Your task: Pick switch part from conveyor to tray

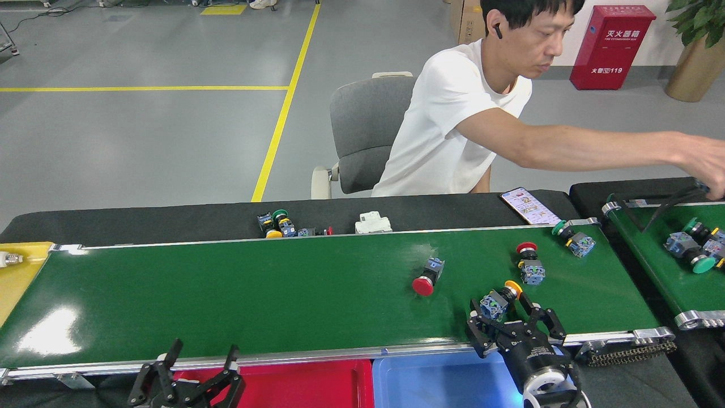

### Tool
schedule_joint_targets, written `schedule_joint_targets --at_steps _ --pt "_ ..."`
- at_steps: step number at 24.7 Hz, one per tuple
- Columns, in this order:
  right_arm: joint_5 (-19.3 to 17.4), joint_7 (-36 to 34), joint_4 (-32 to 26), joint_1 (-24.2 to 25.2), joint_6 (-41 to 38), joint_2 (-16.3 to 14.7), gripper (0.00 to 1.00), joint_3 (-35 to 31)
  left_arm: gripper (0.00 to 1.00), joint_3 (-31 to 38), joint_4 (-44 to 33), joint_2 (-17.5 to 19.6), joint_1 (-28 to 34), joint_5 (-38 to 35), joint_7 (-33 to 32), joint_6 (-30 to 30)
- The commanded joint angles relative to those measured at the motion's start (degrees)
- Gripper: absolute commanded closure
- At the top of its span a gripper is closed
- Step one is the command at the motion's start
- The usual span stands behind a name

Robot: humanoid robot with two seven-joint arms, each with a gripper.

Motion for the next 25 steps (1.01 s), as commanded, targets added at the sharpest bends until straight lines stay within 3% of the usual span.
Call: schedule_joint_targets --at_steps 1,7,10,13,16,21,25 --pt "-0.13 0.0 0.69 -1.57 -0.45 0.56 0.01 -0.06 0.0 -0.84 -0.53 0.46 -1.07 -0.24 -0.02 -0.28" --pt "0.05 0.0 5.62 -5.78 -0.09 2.58 0.04 1.26 0.0 -3.04 2.19 -0.6 -3.09 -6.48 -0.02 -0.01" --pt "-0.57 0.0 6.58 -6.66 -0.88 2.23 0.37 1.26 0.0 -3.04 2.19 -0.6 -3.09 -6.22 -0.02 -0.19" --pt "-0.66 -0.09 6.32 -6.58 -3.26 1.97 0.53 1.35 0.0 -2.86 2.19 -0.51 -3.09 -6.13 -0.02 -0.19" --pt "-0.75 0.0 3.33 -5.52 -7.3 2.14 0.53 1.17 0.0 -2.69 2.19 -0.42 -2.65 -6.04 -0.02 0.08" --pt "-4.0 0.08 -9.5 5.2 -22.07 0.47 0.5 -0.5 0.0 -2.95 2.19 -0.51 -2.3 -6.39 -0.02 0.25" --pt "-4.17 0.26 -13.37 9.25 -31.82 1.44 0.52 0.38 0.0 -3.48 2.28 -0.42 -2.91 -6.83 -0.02 0.16"
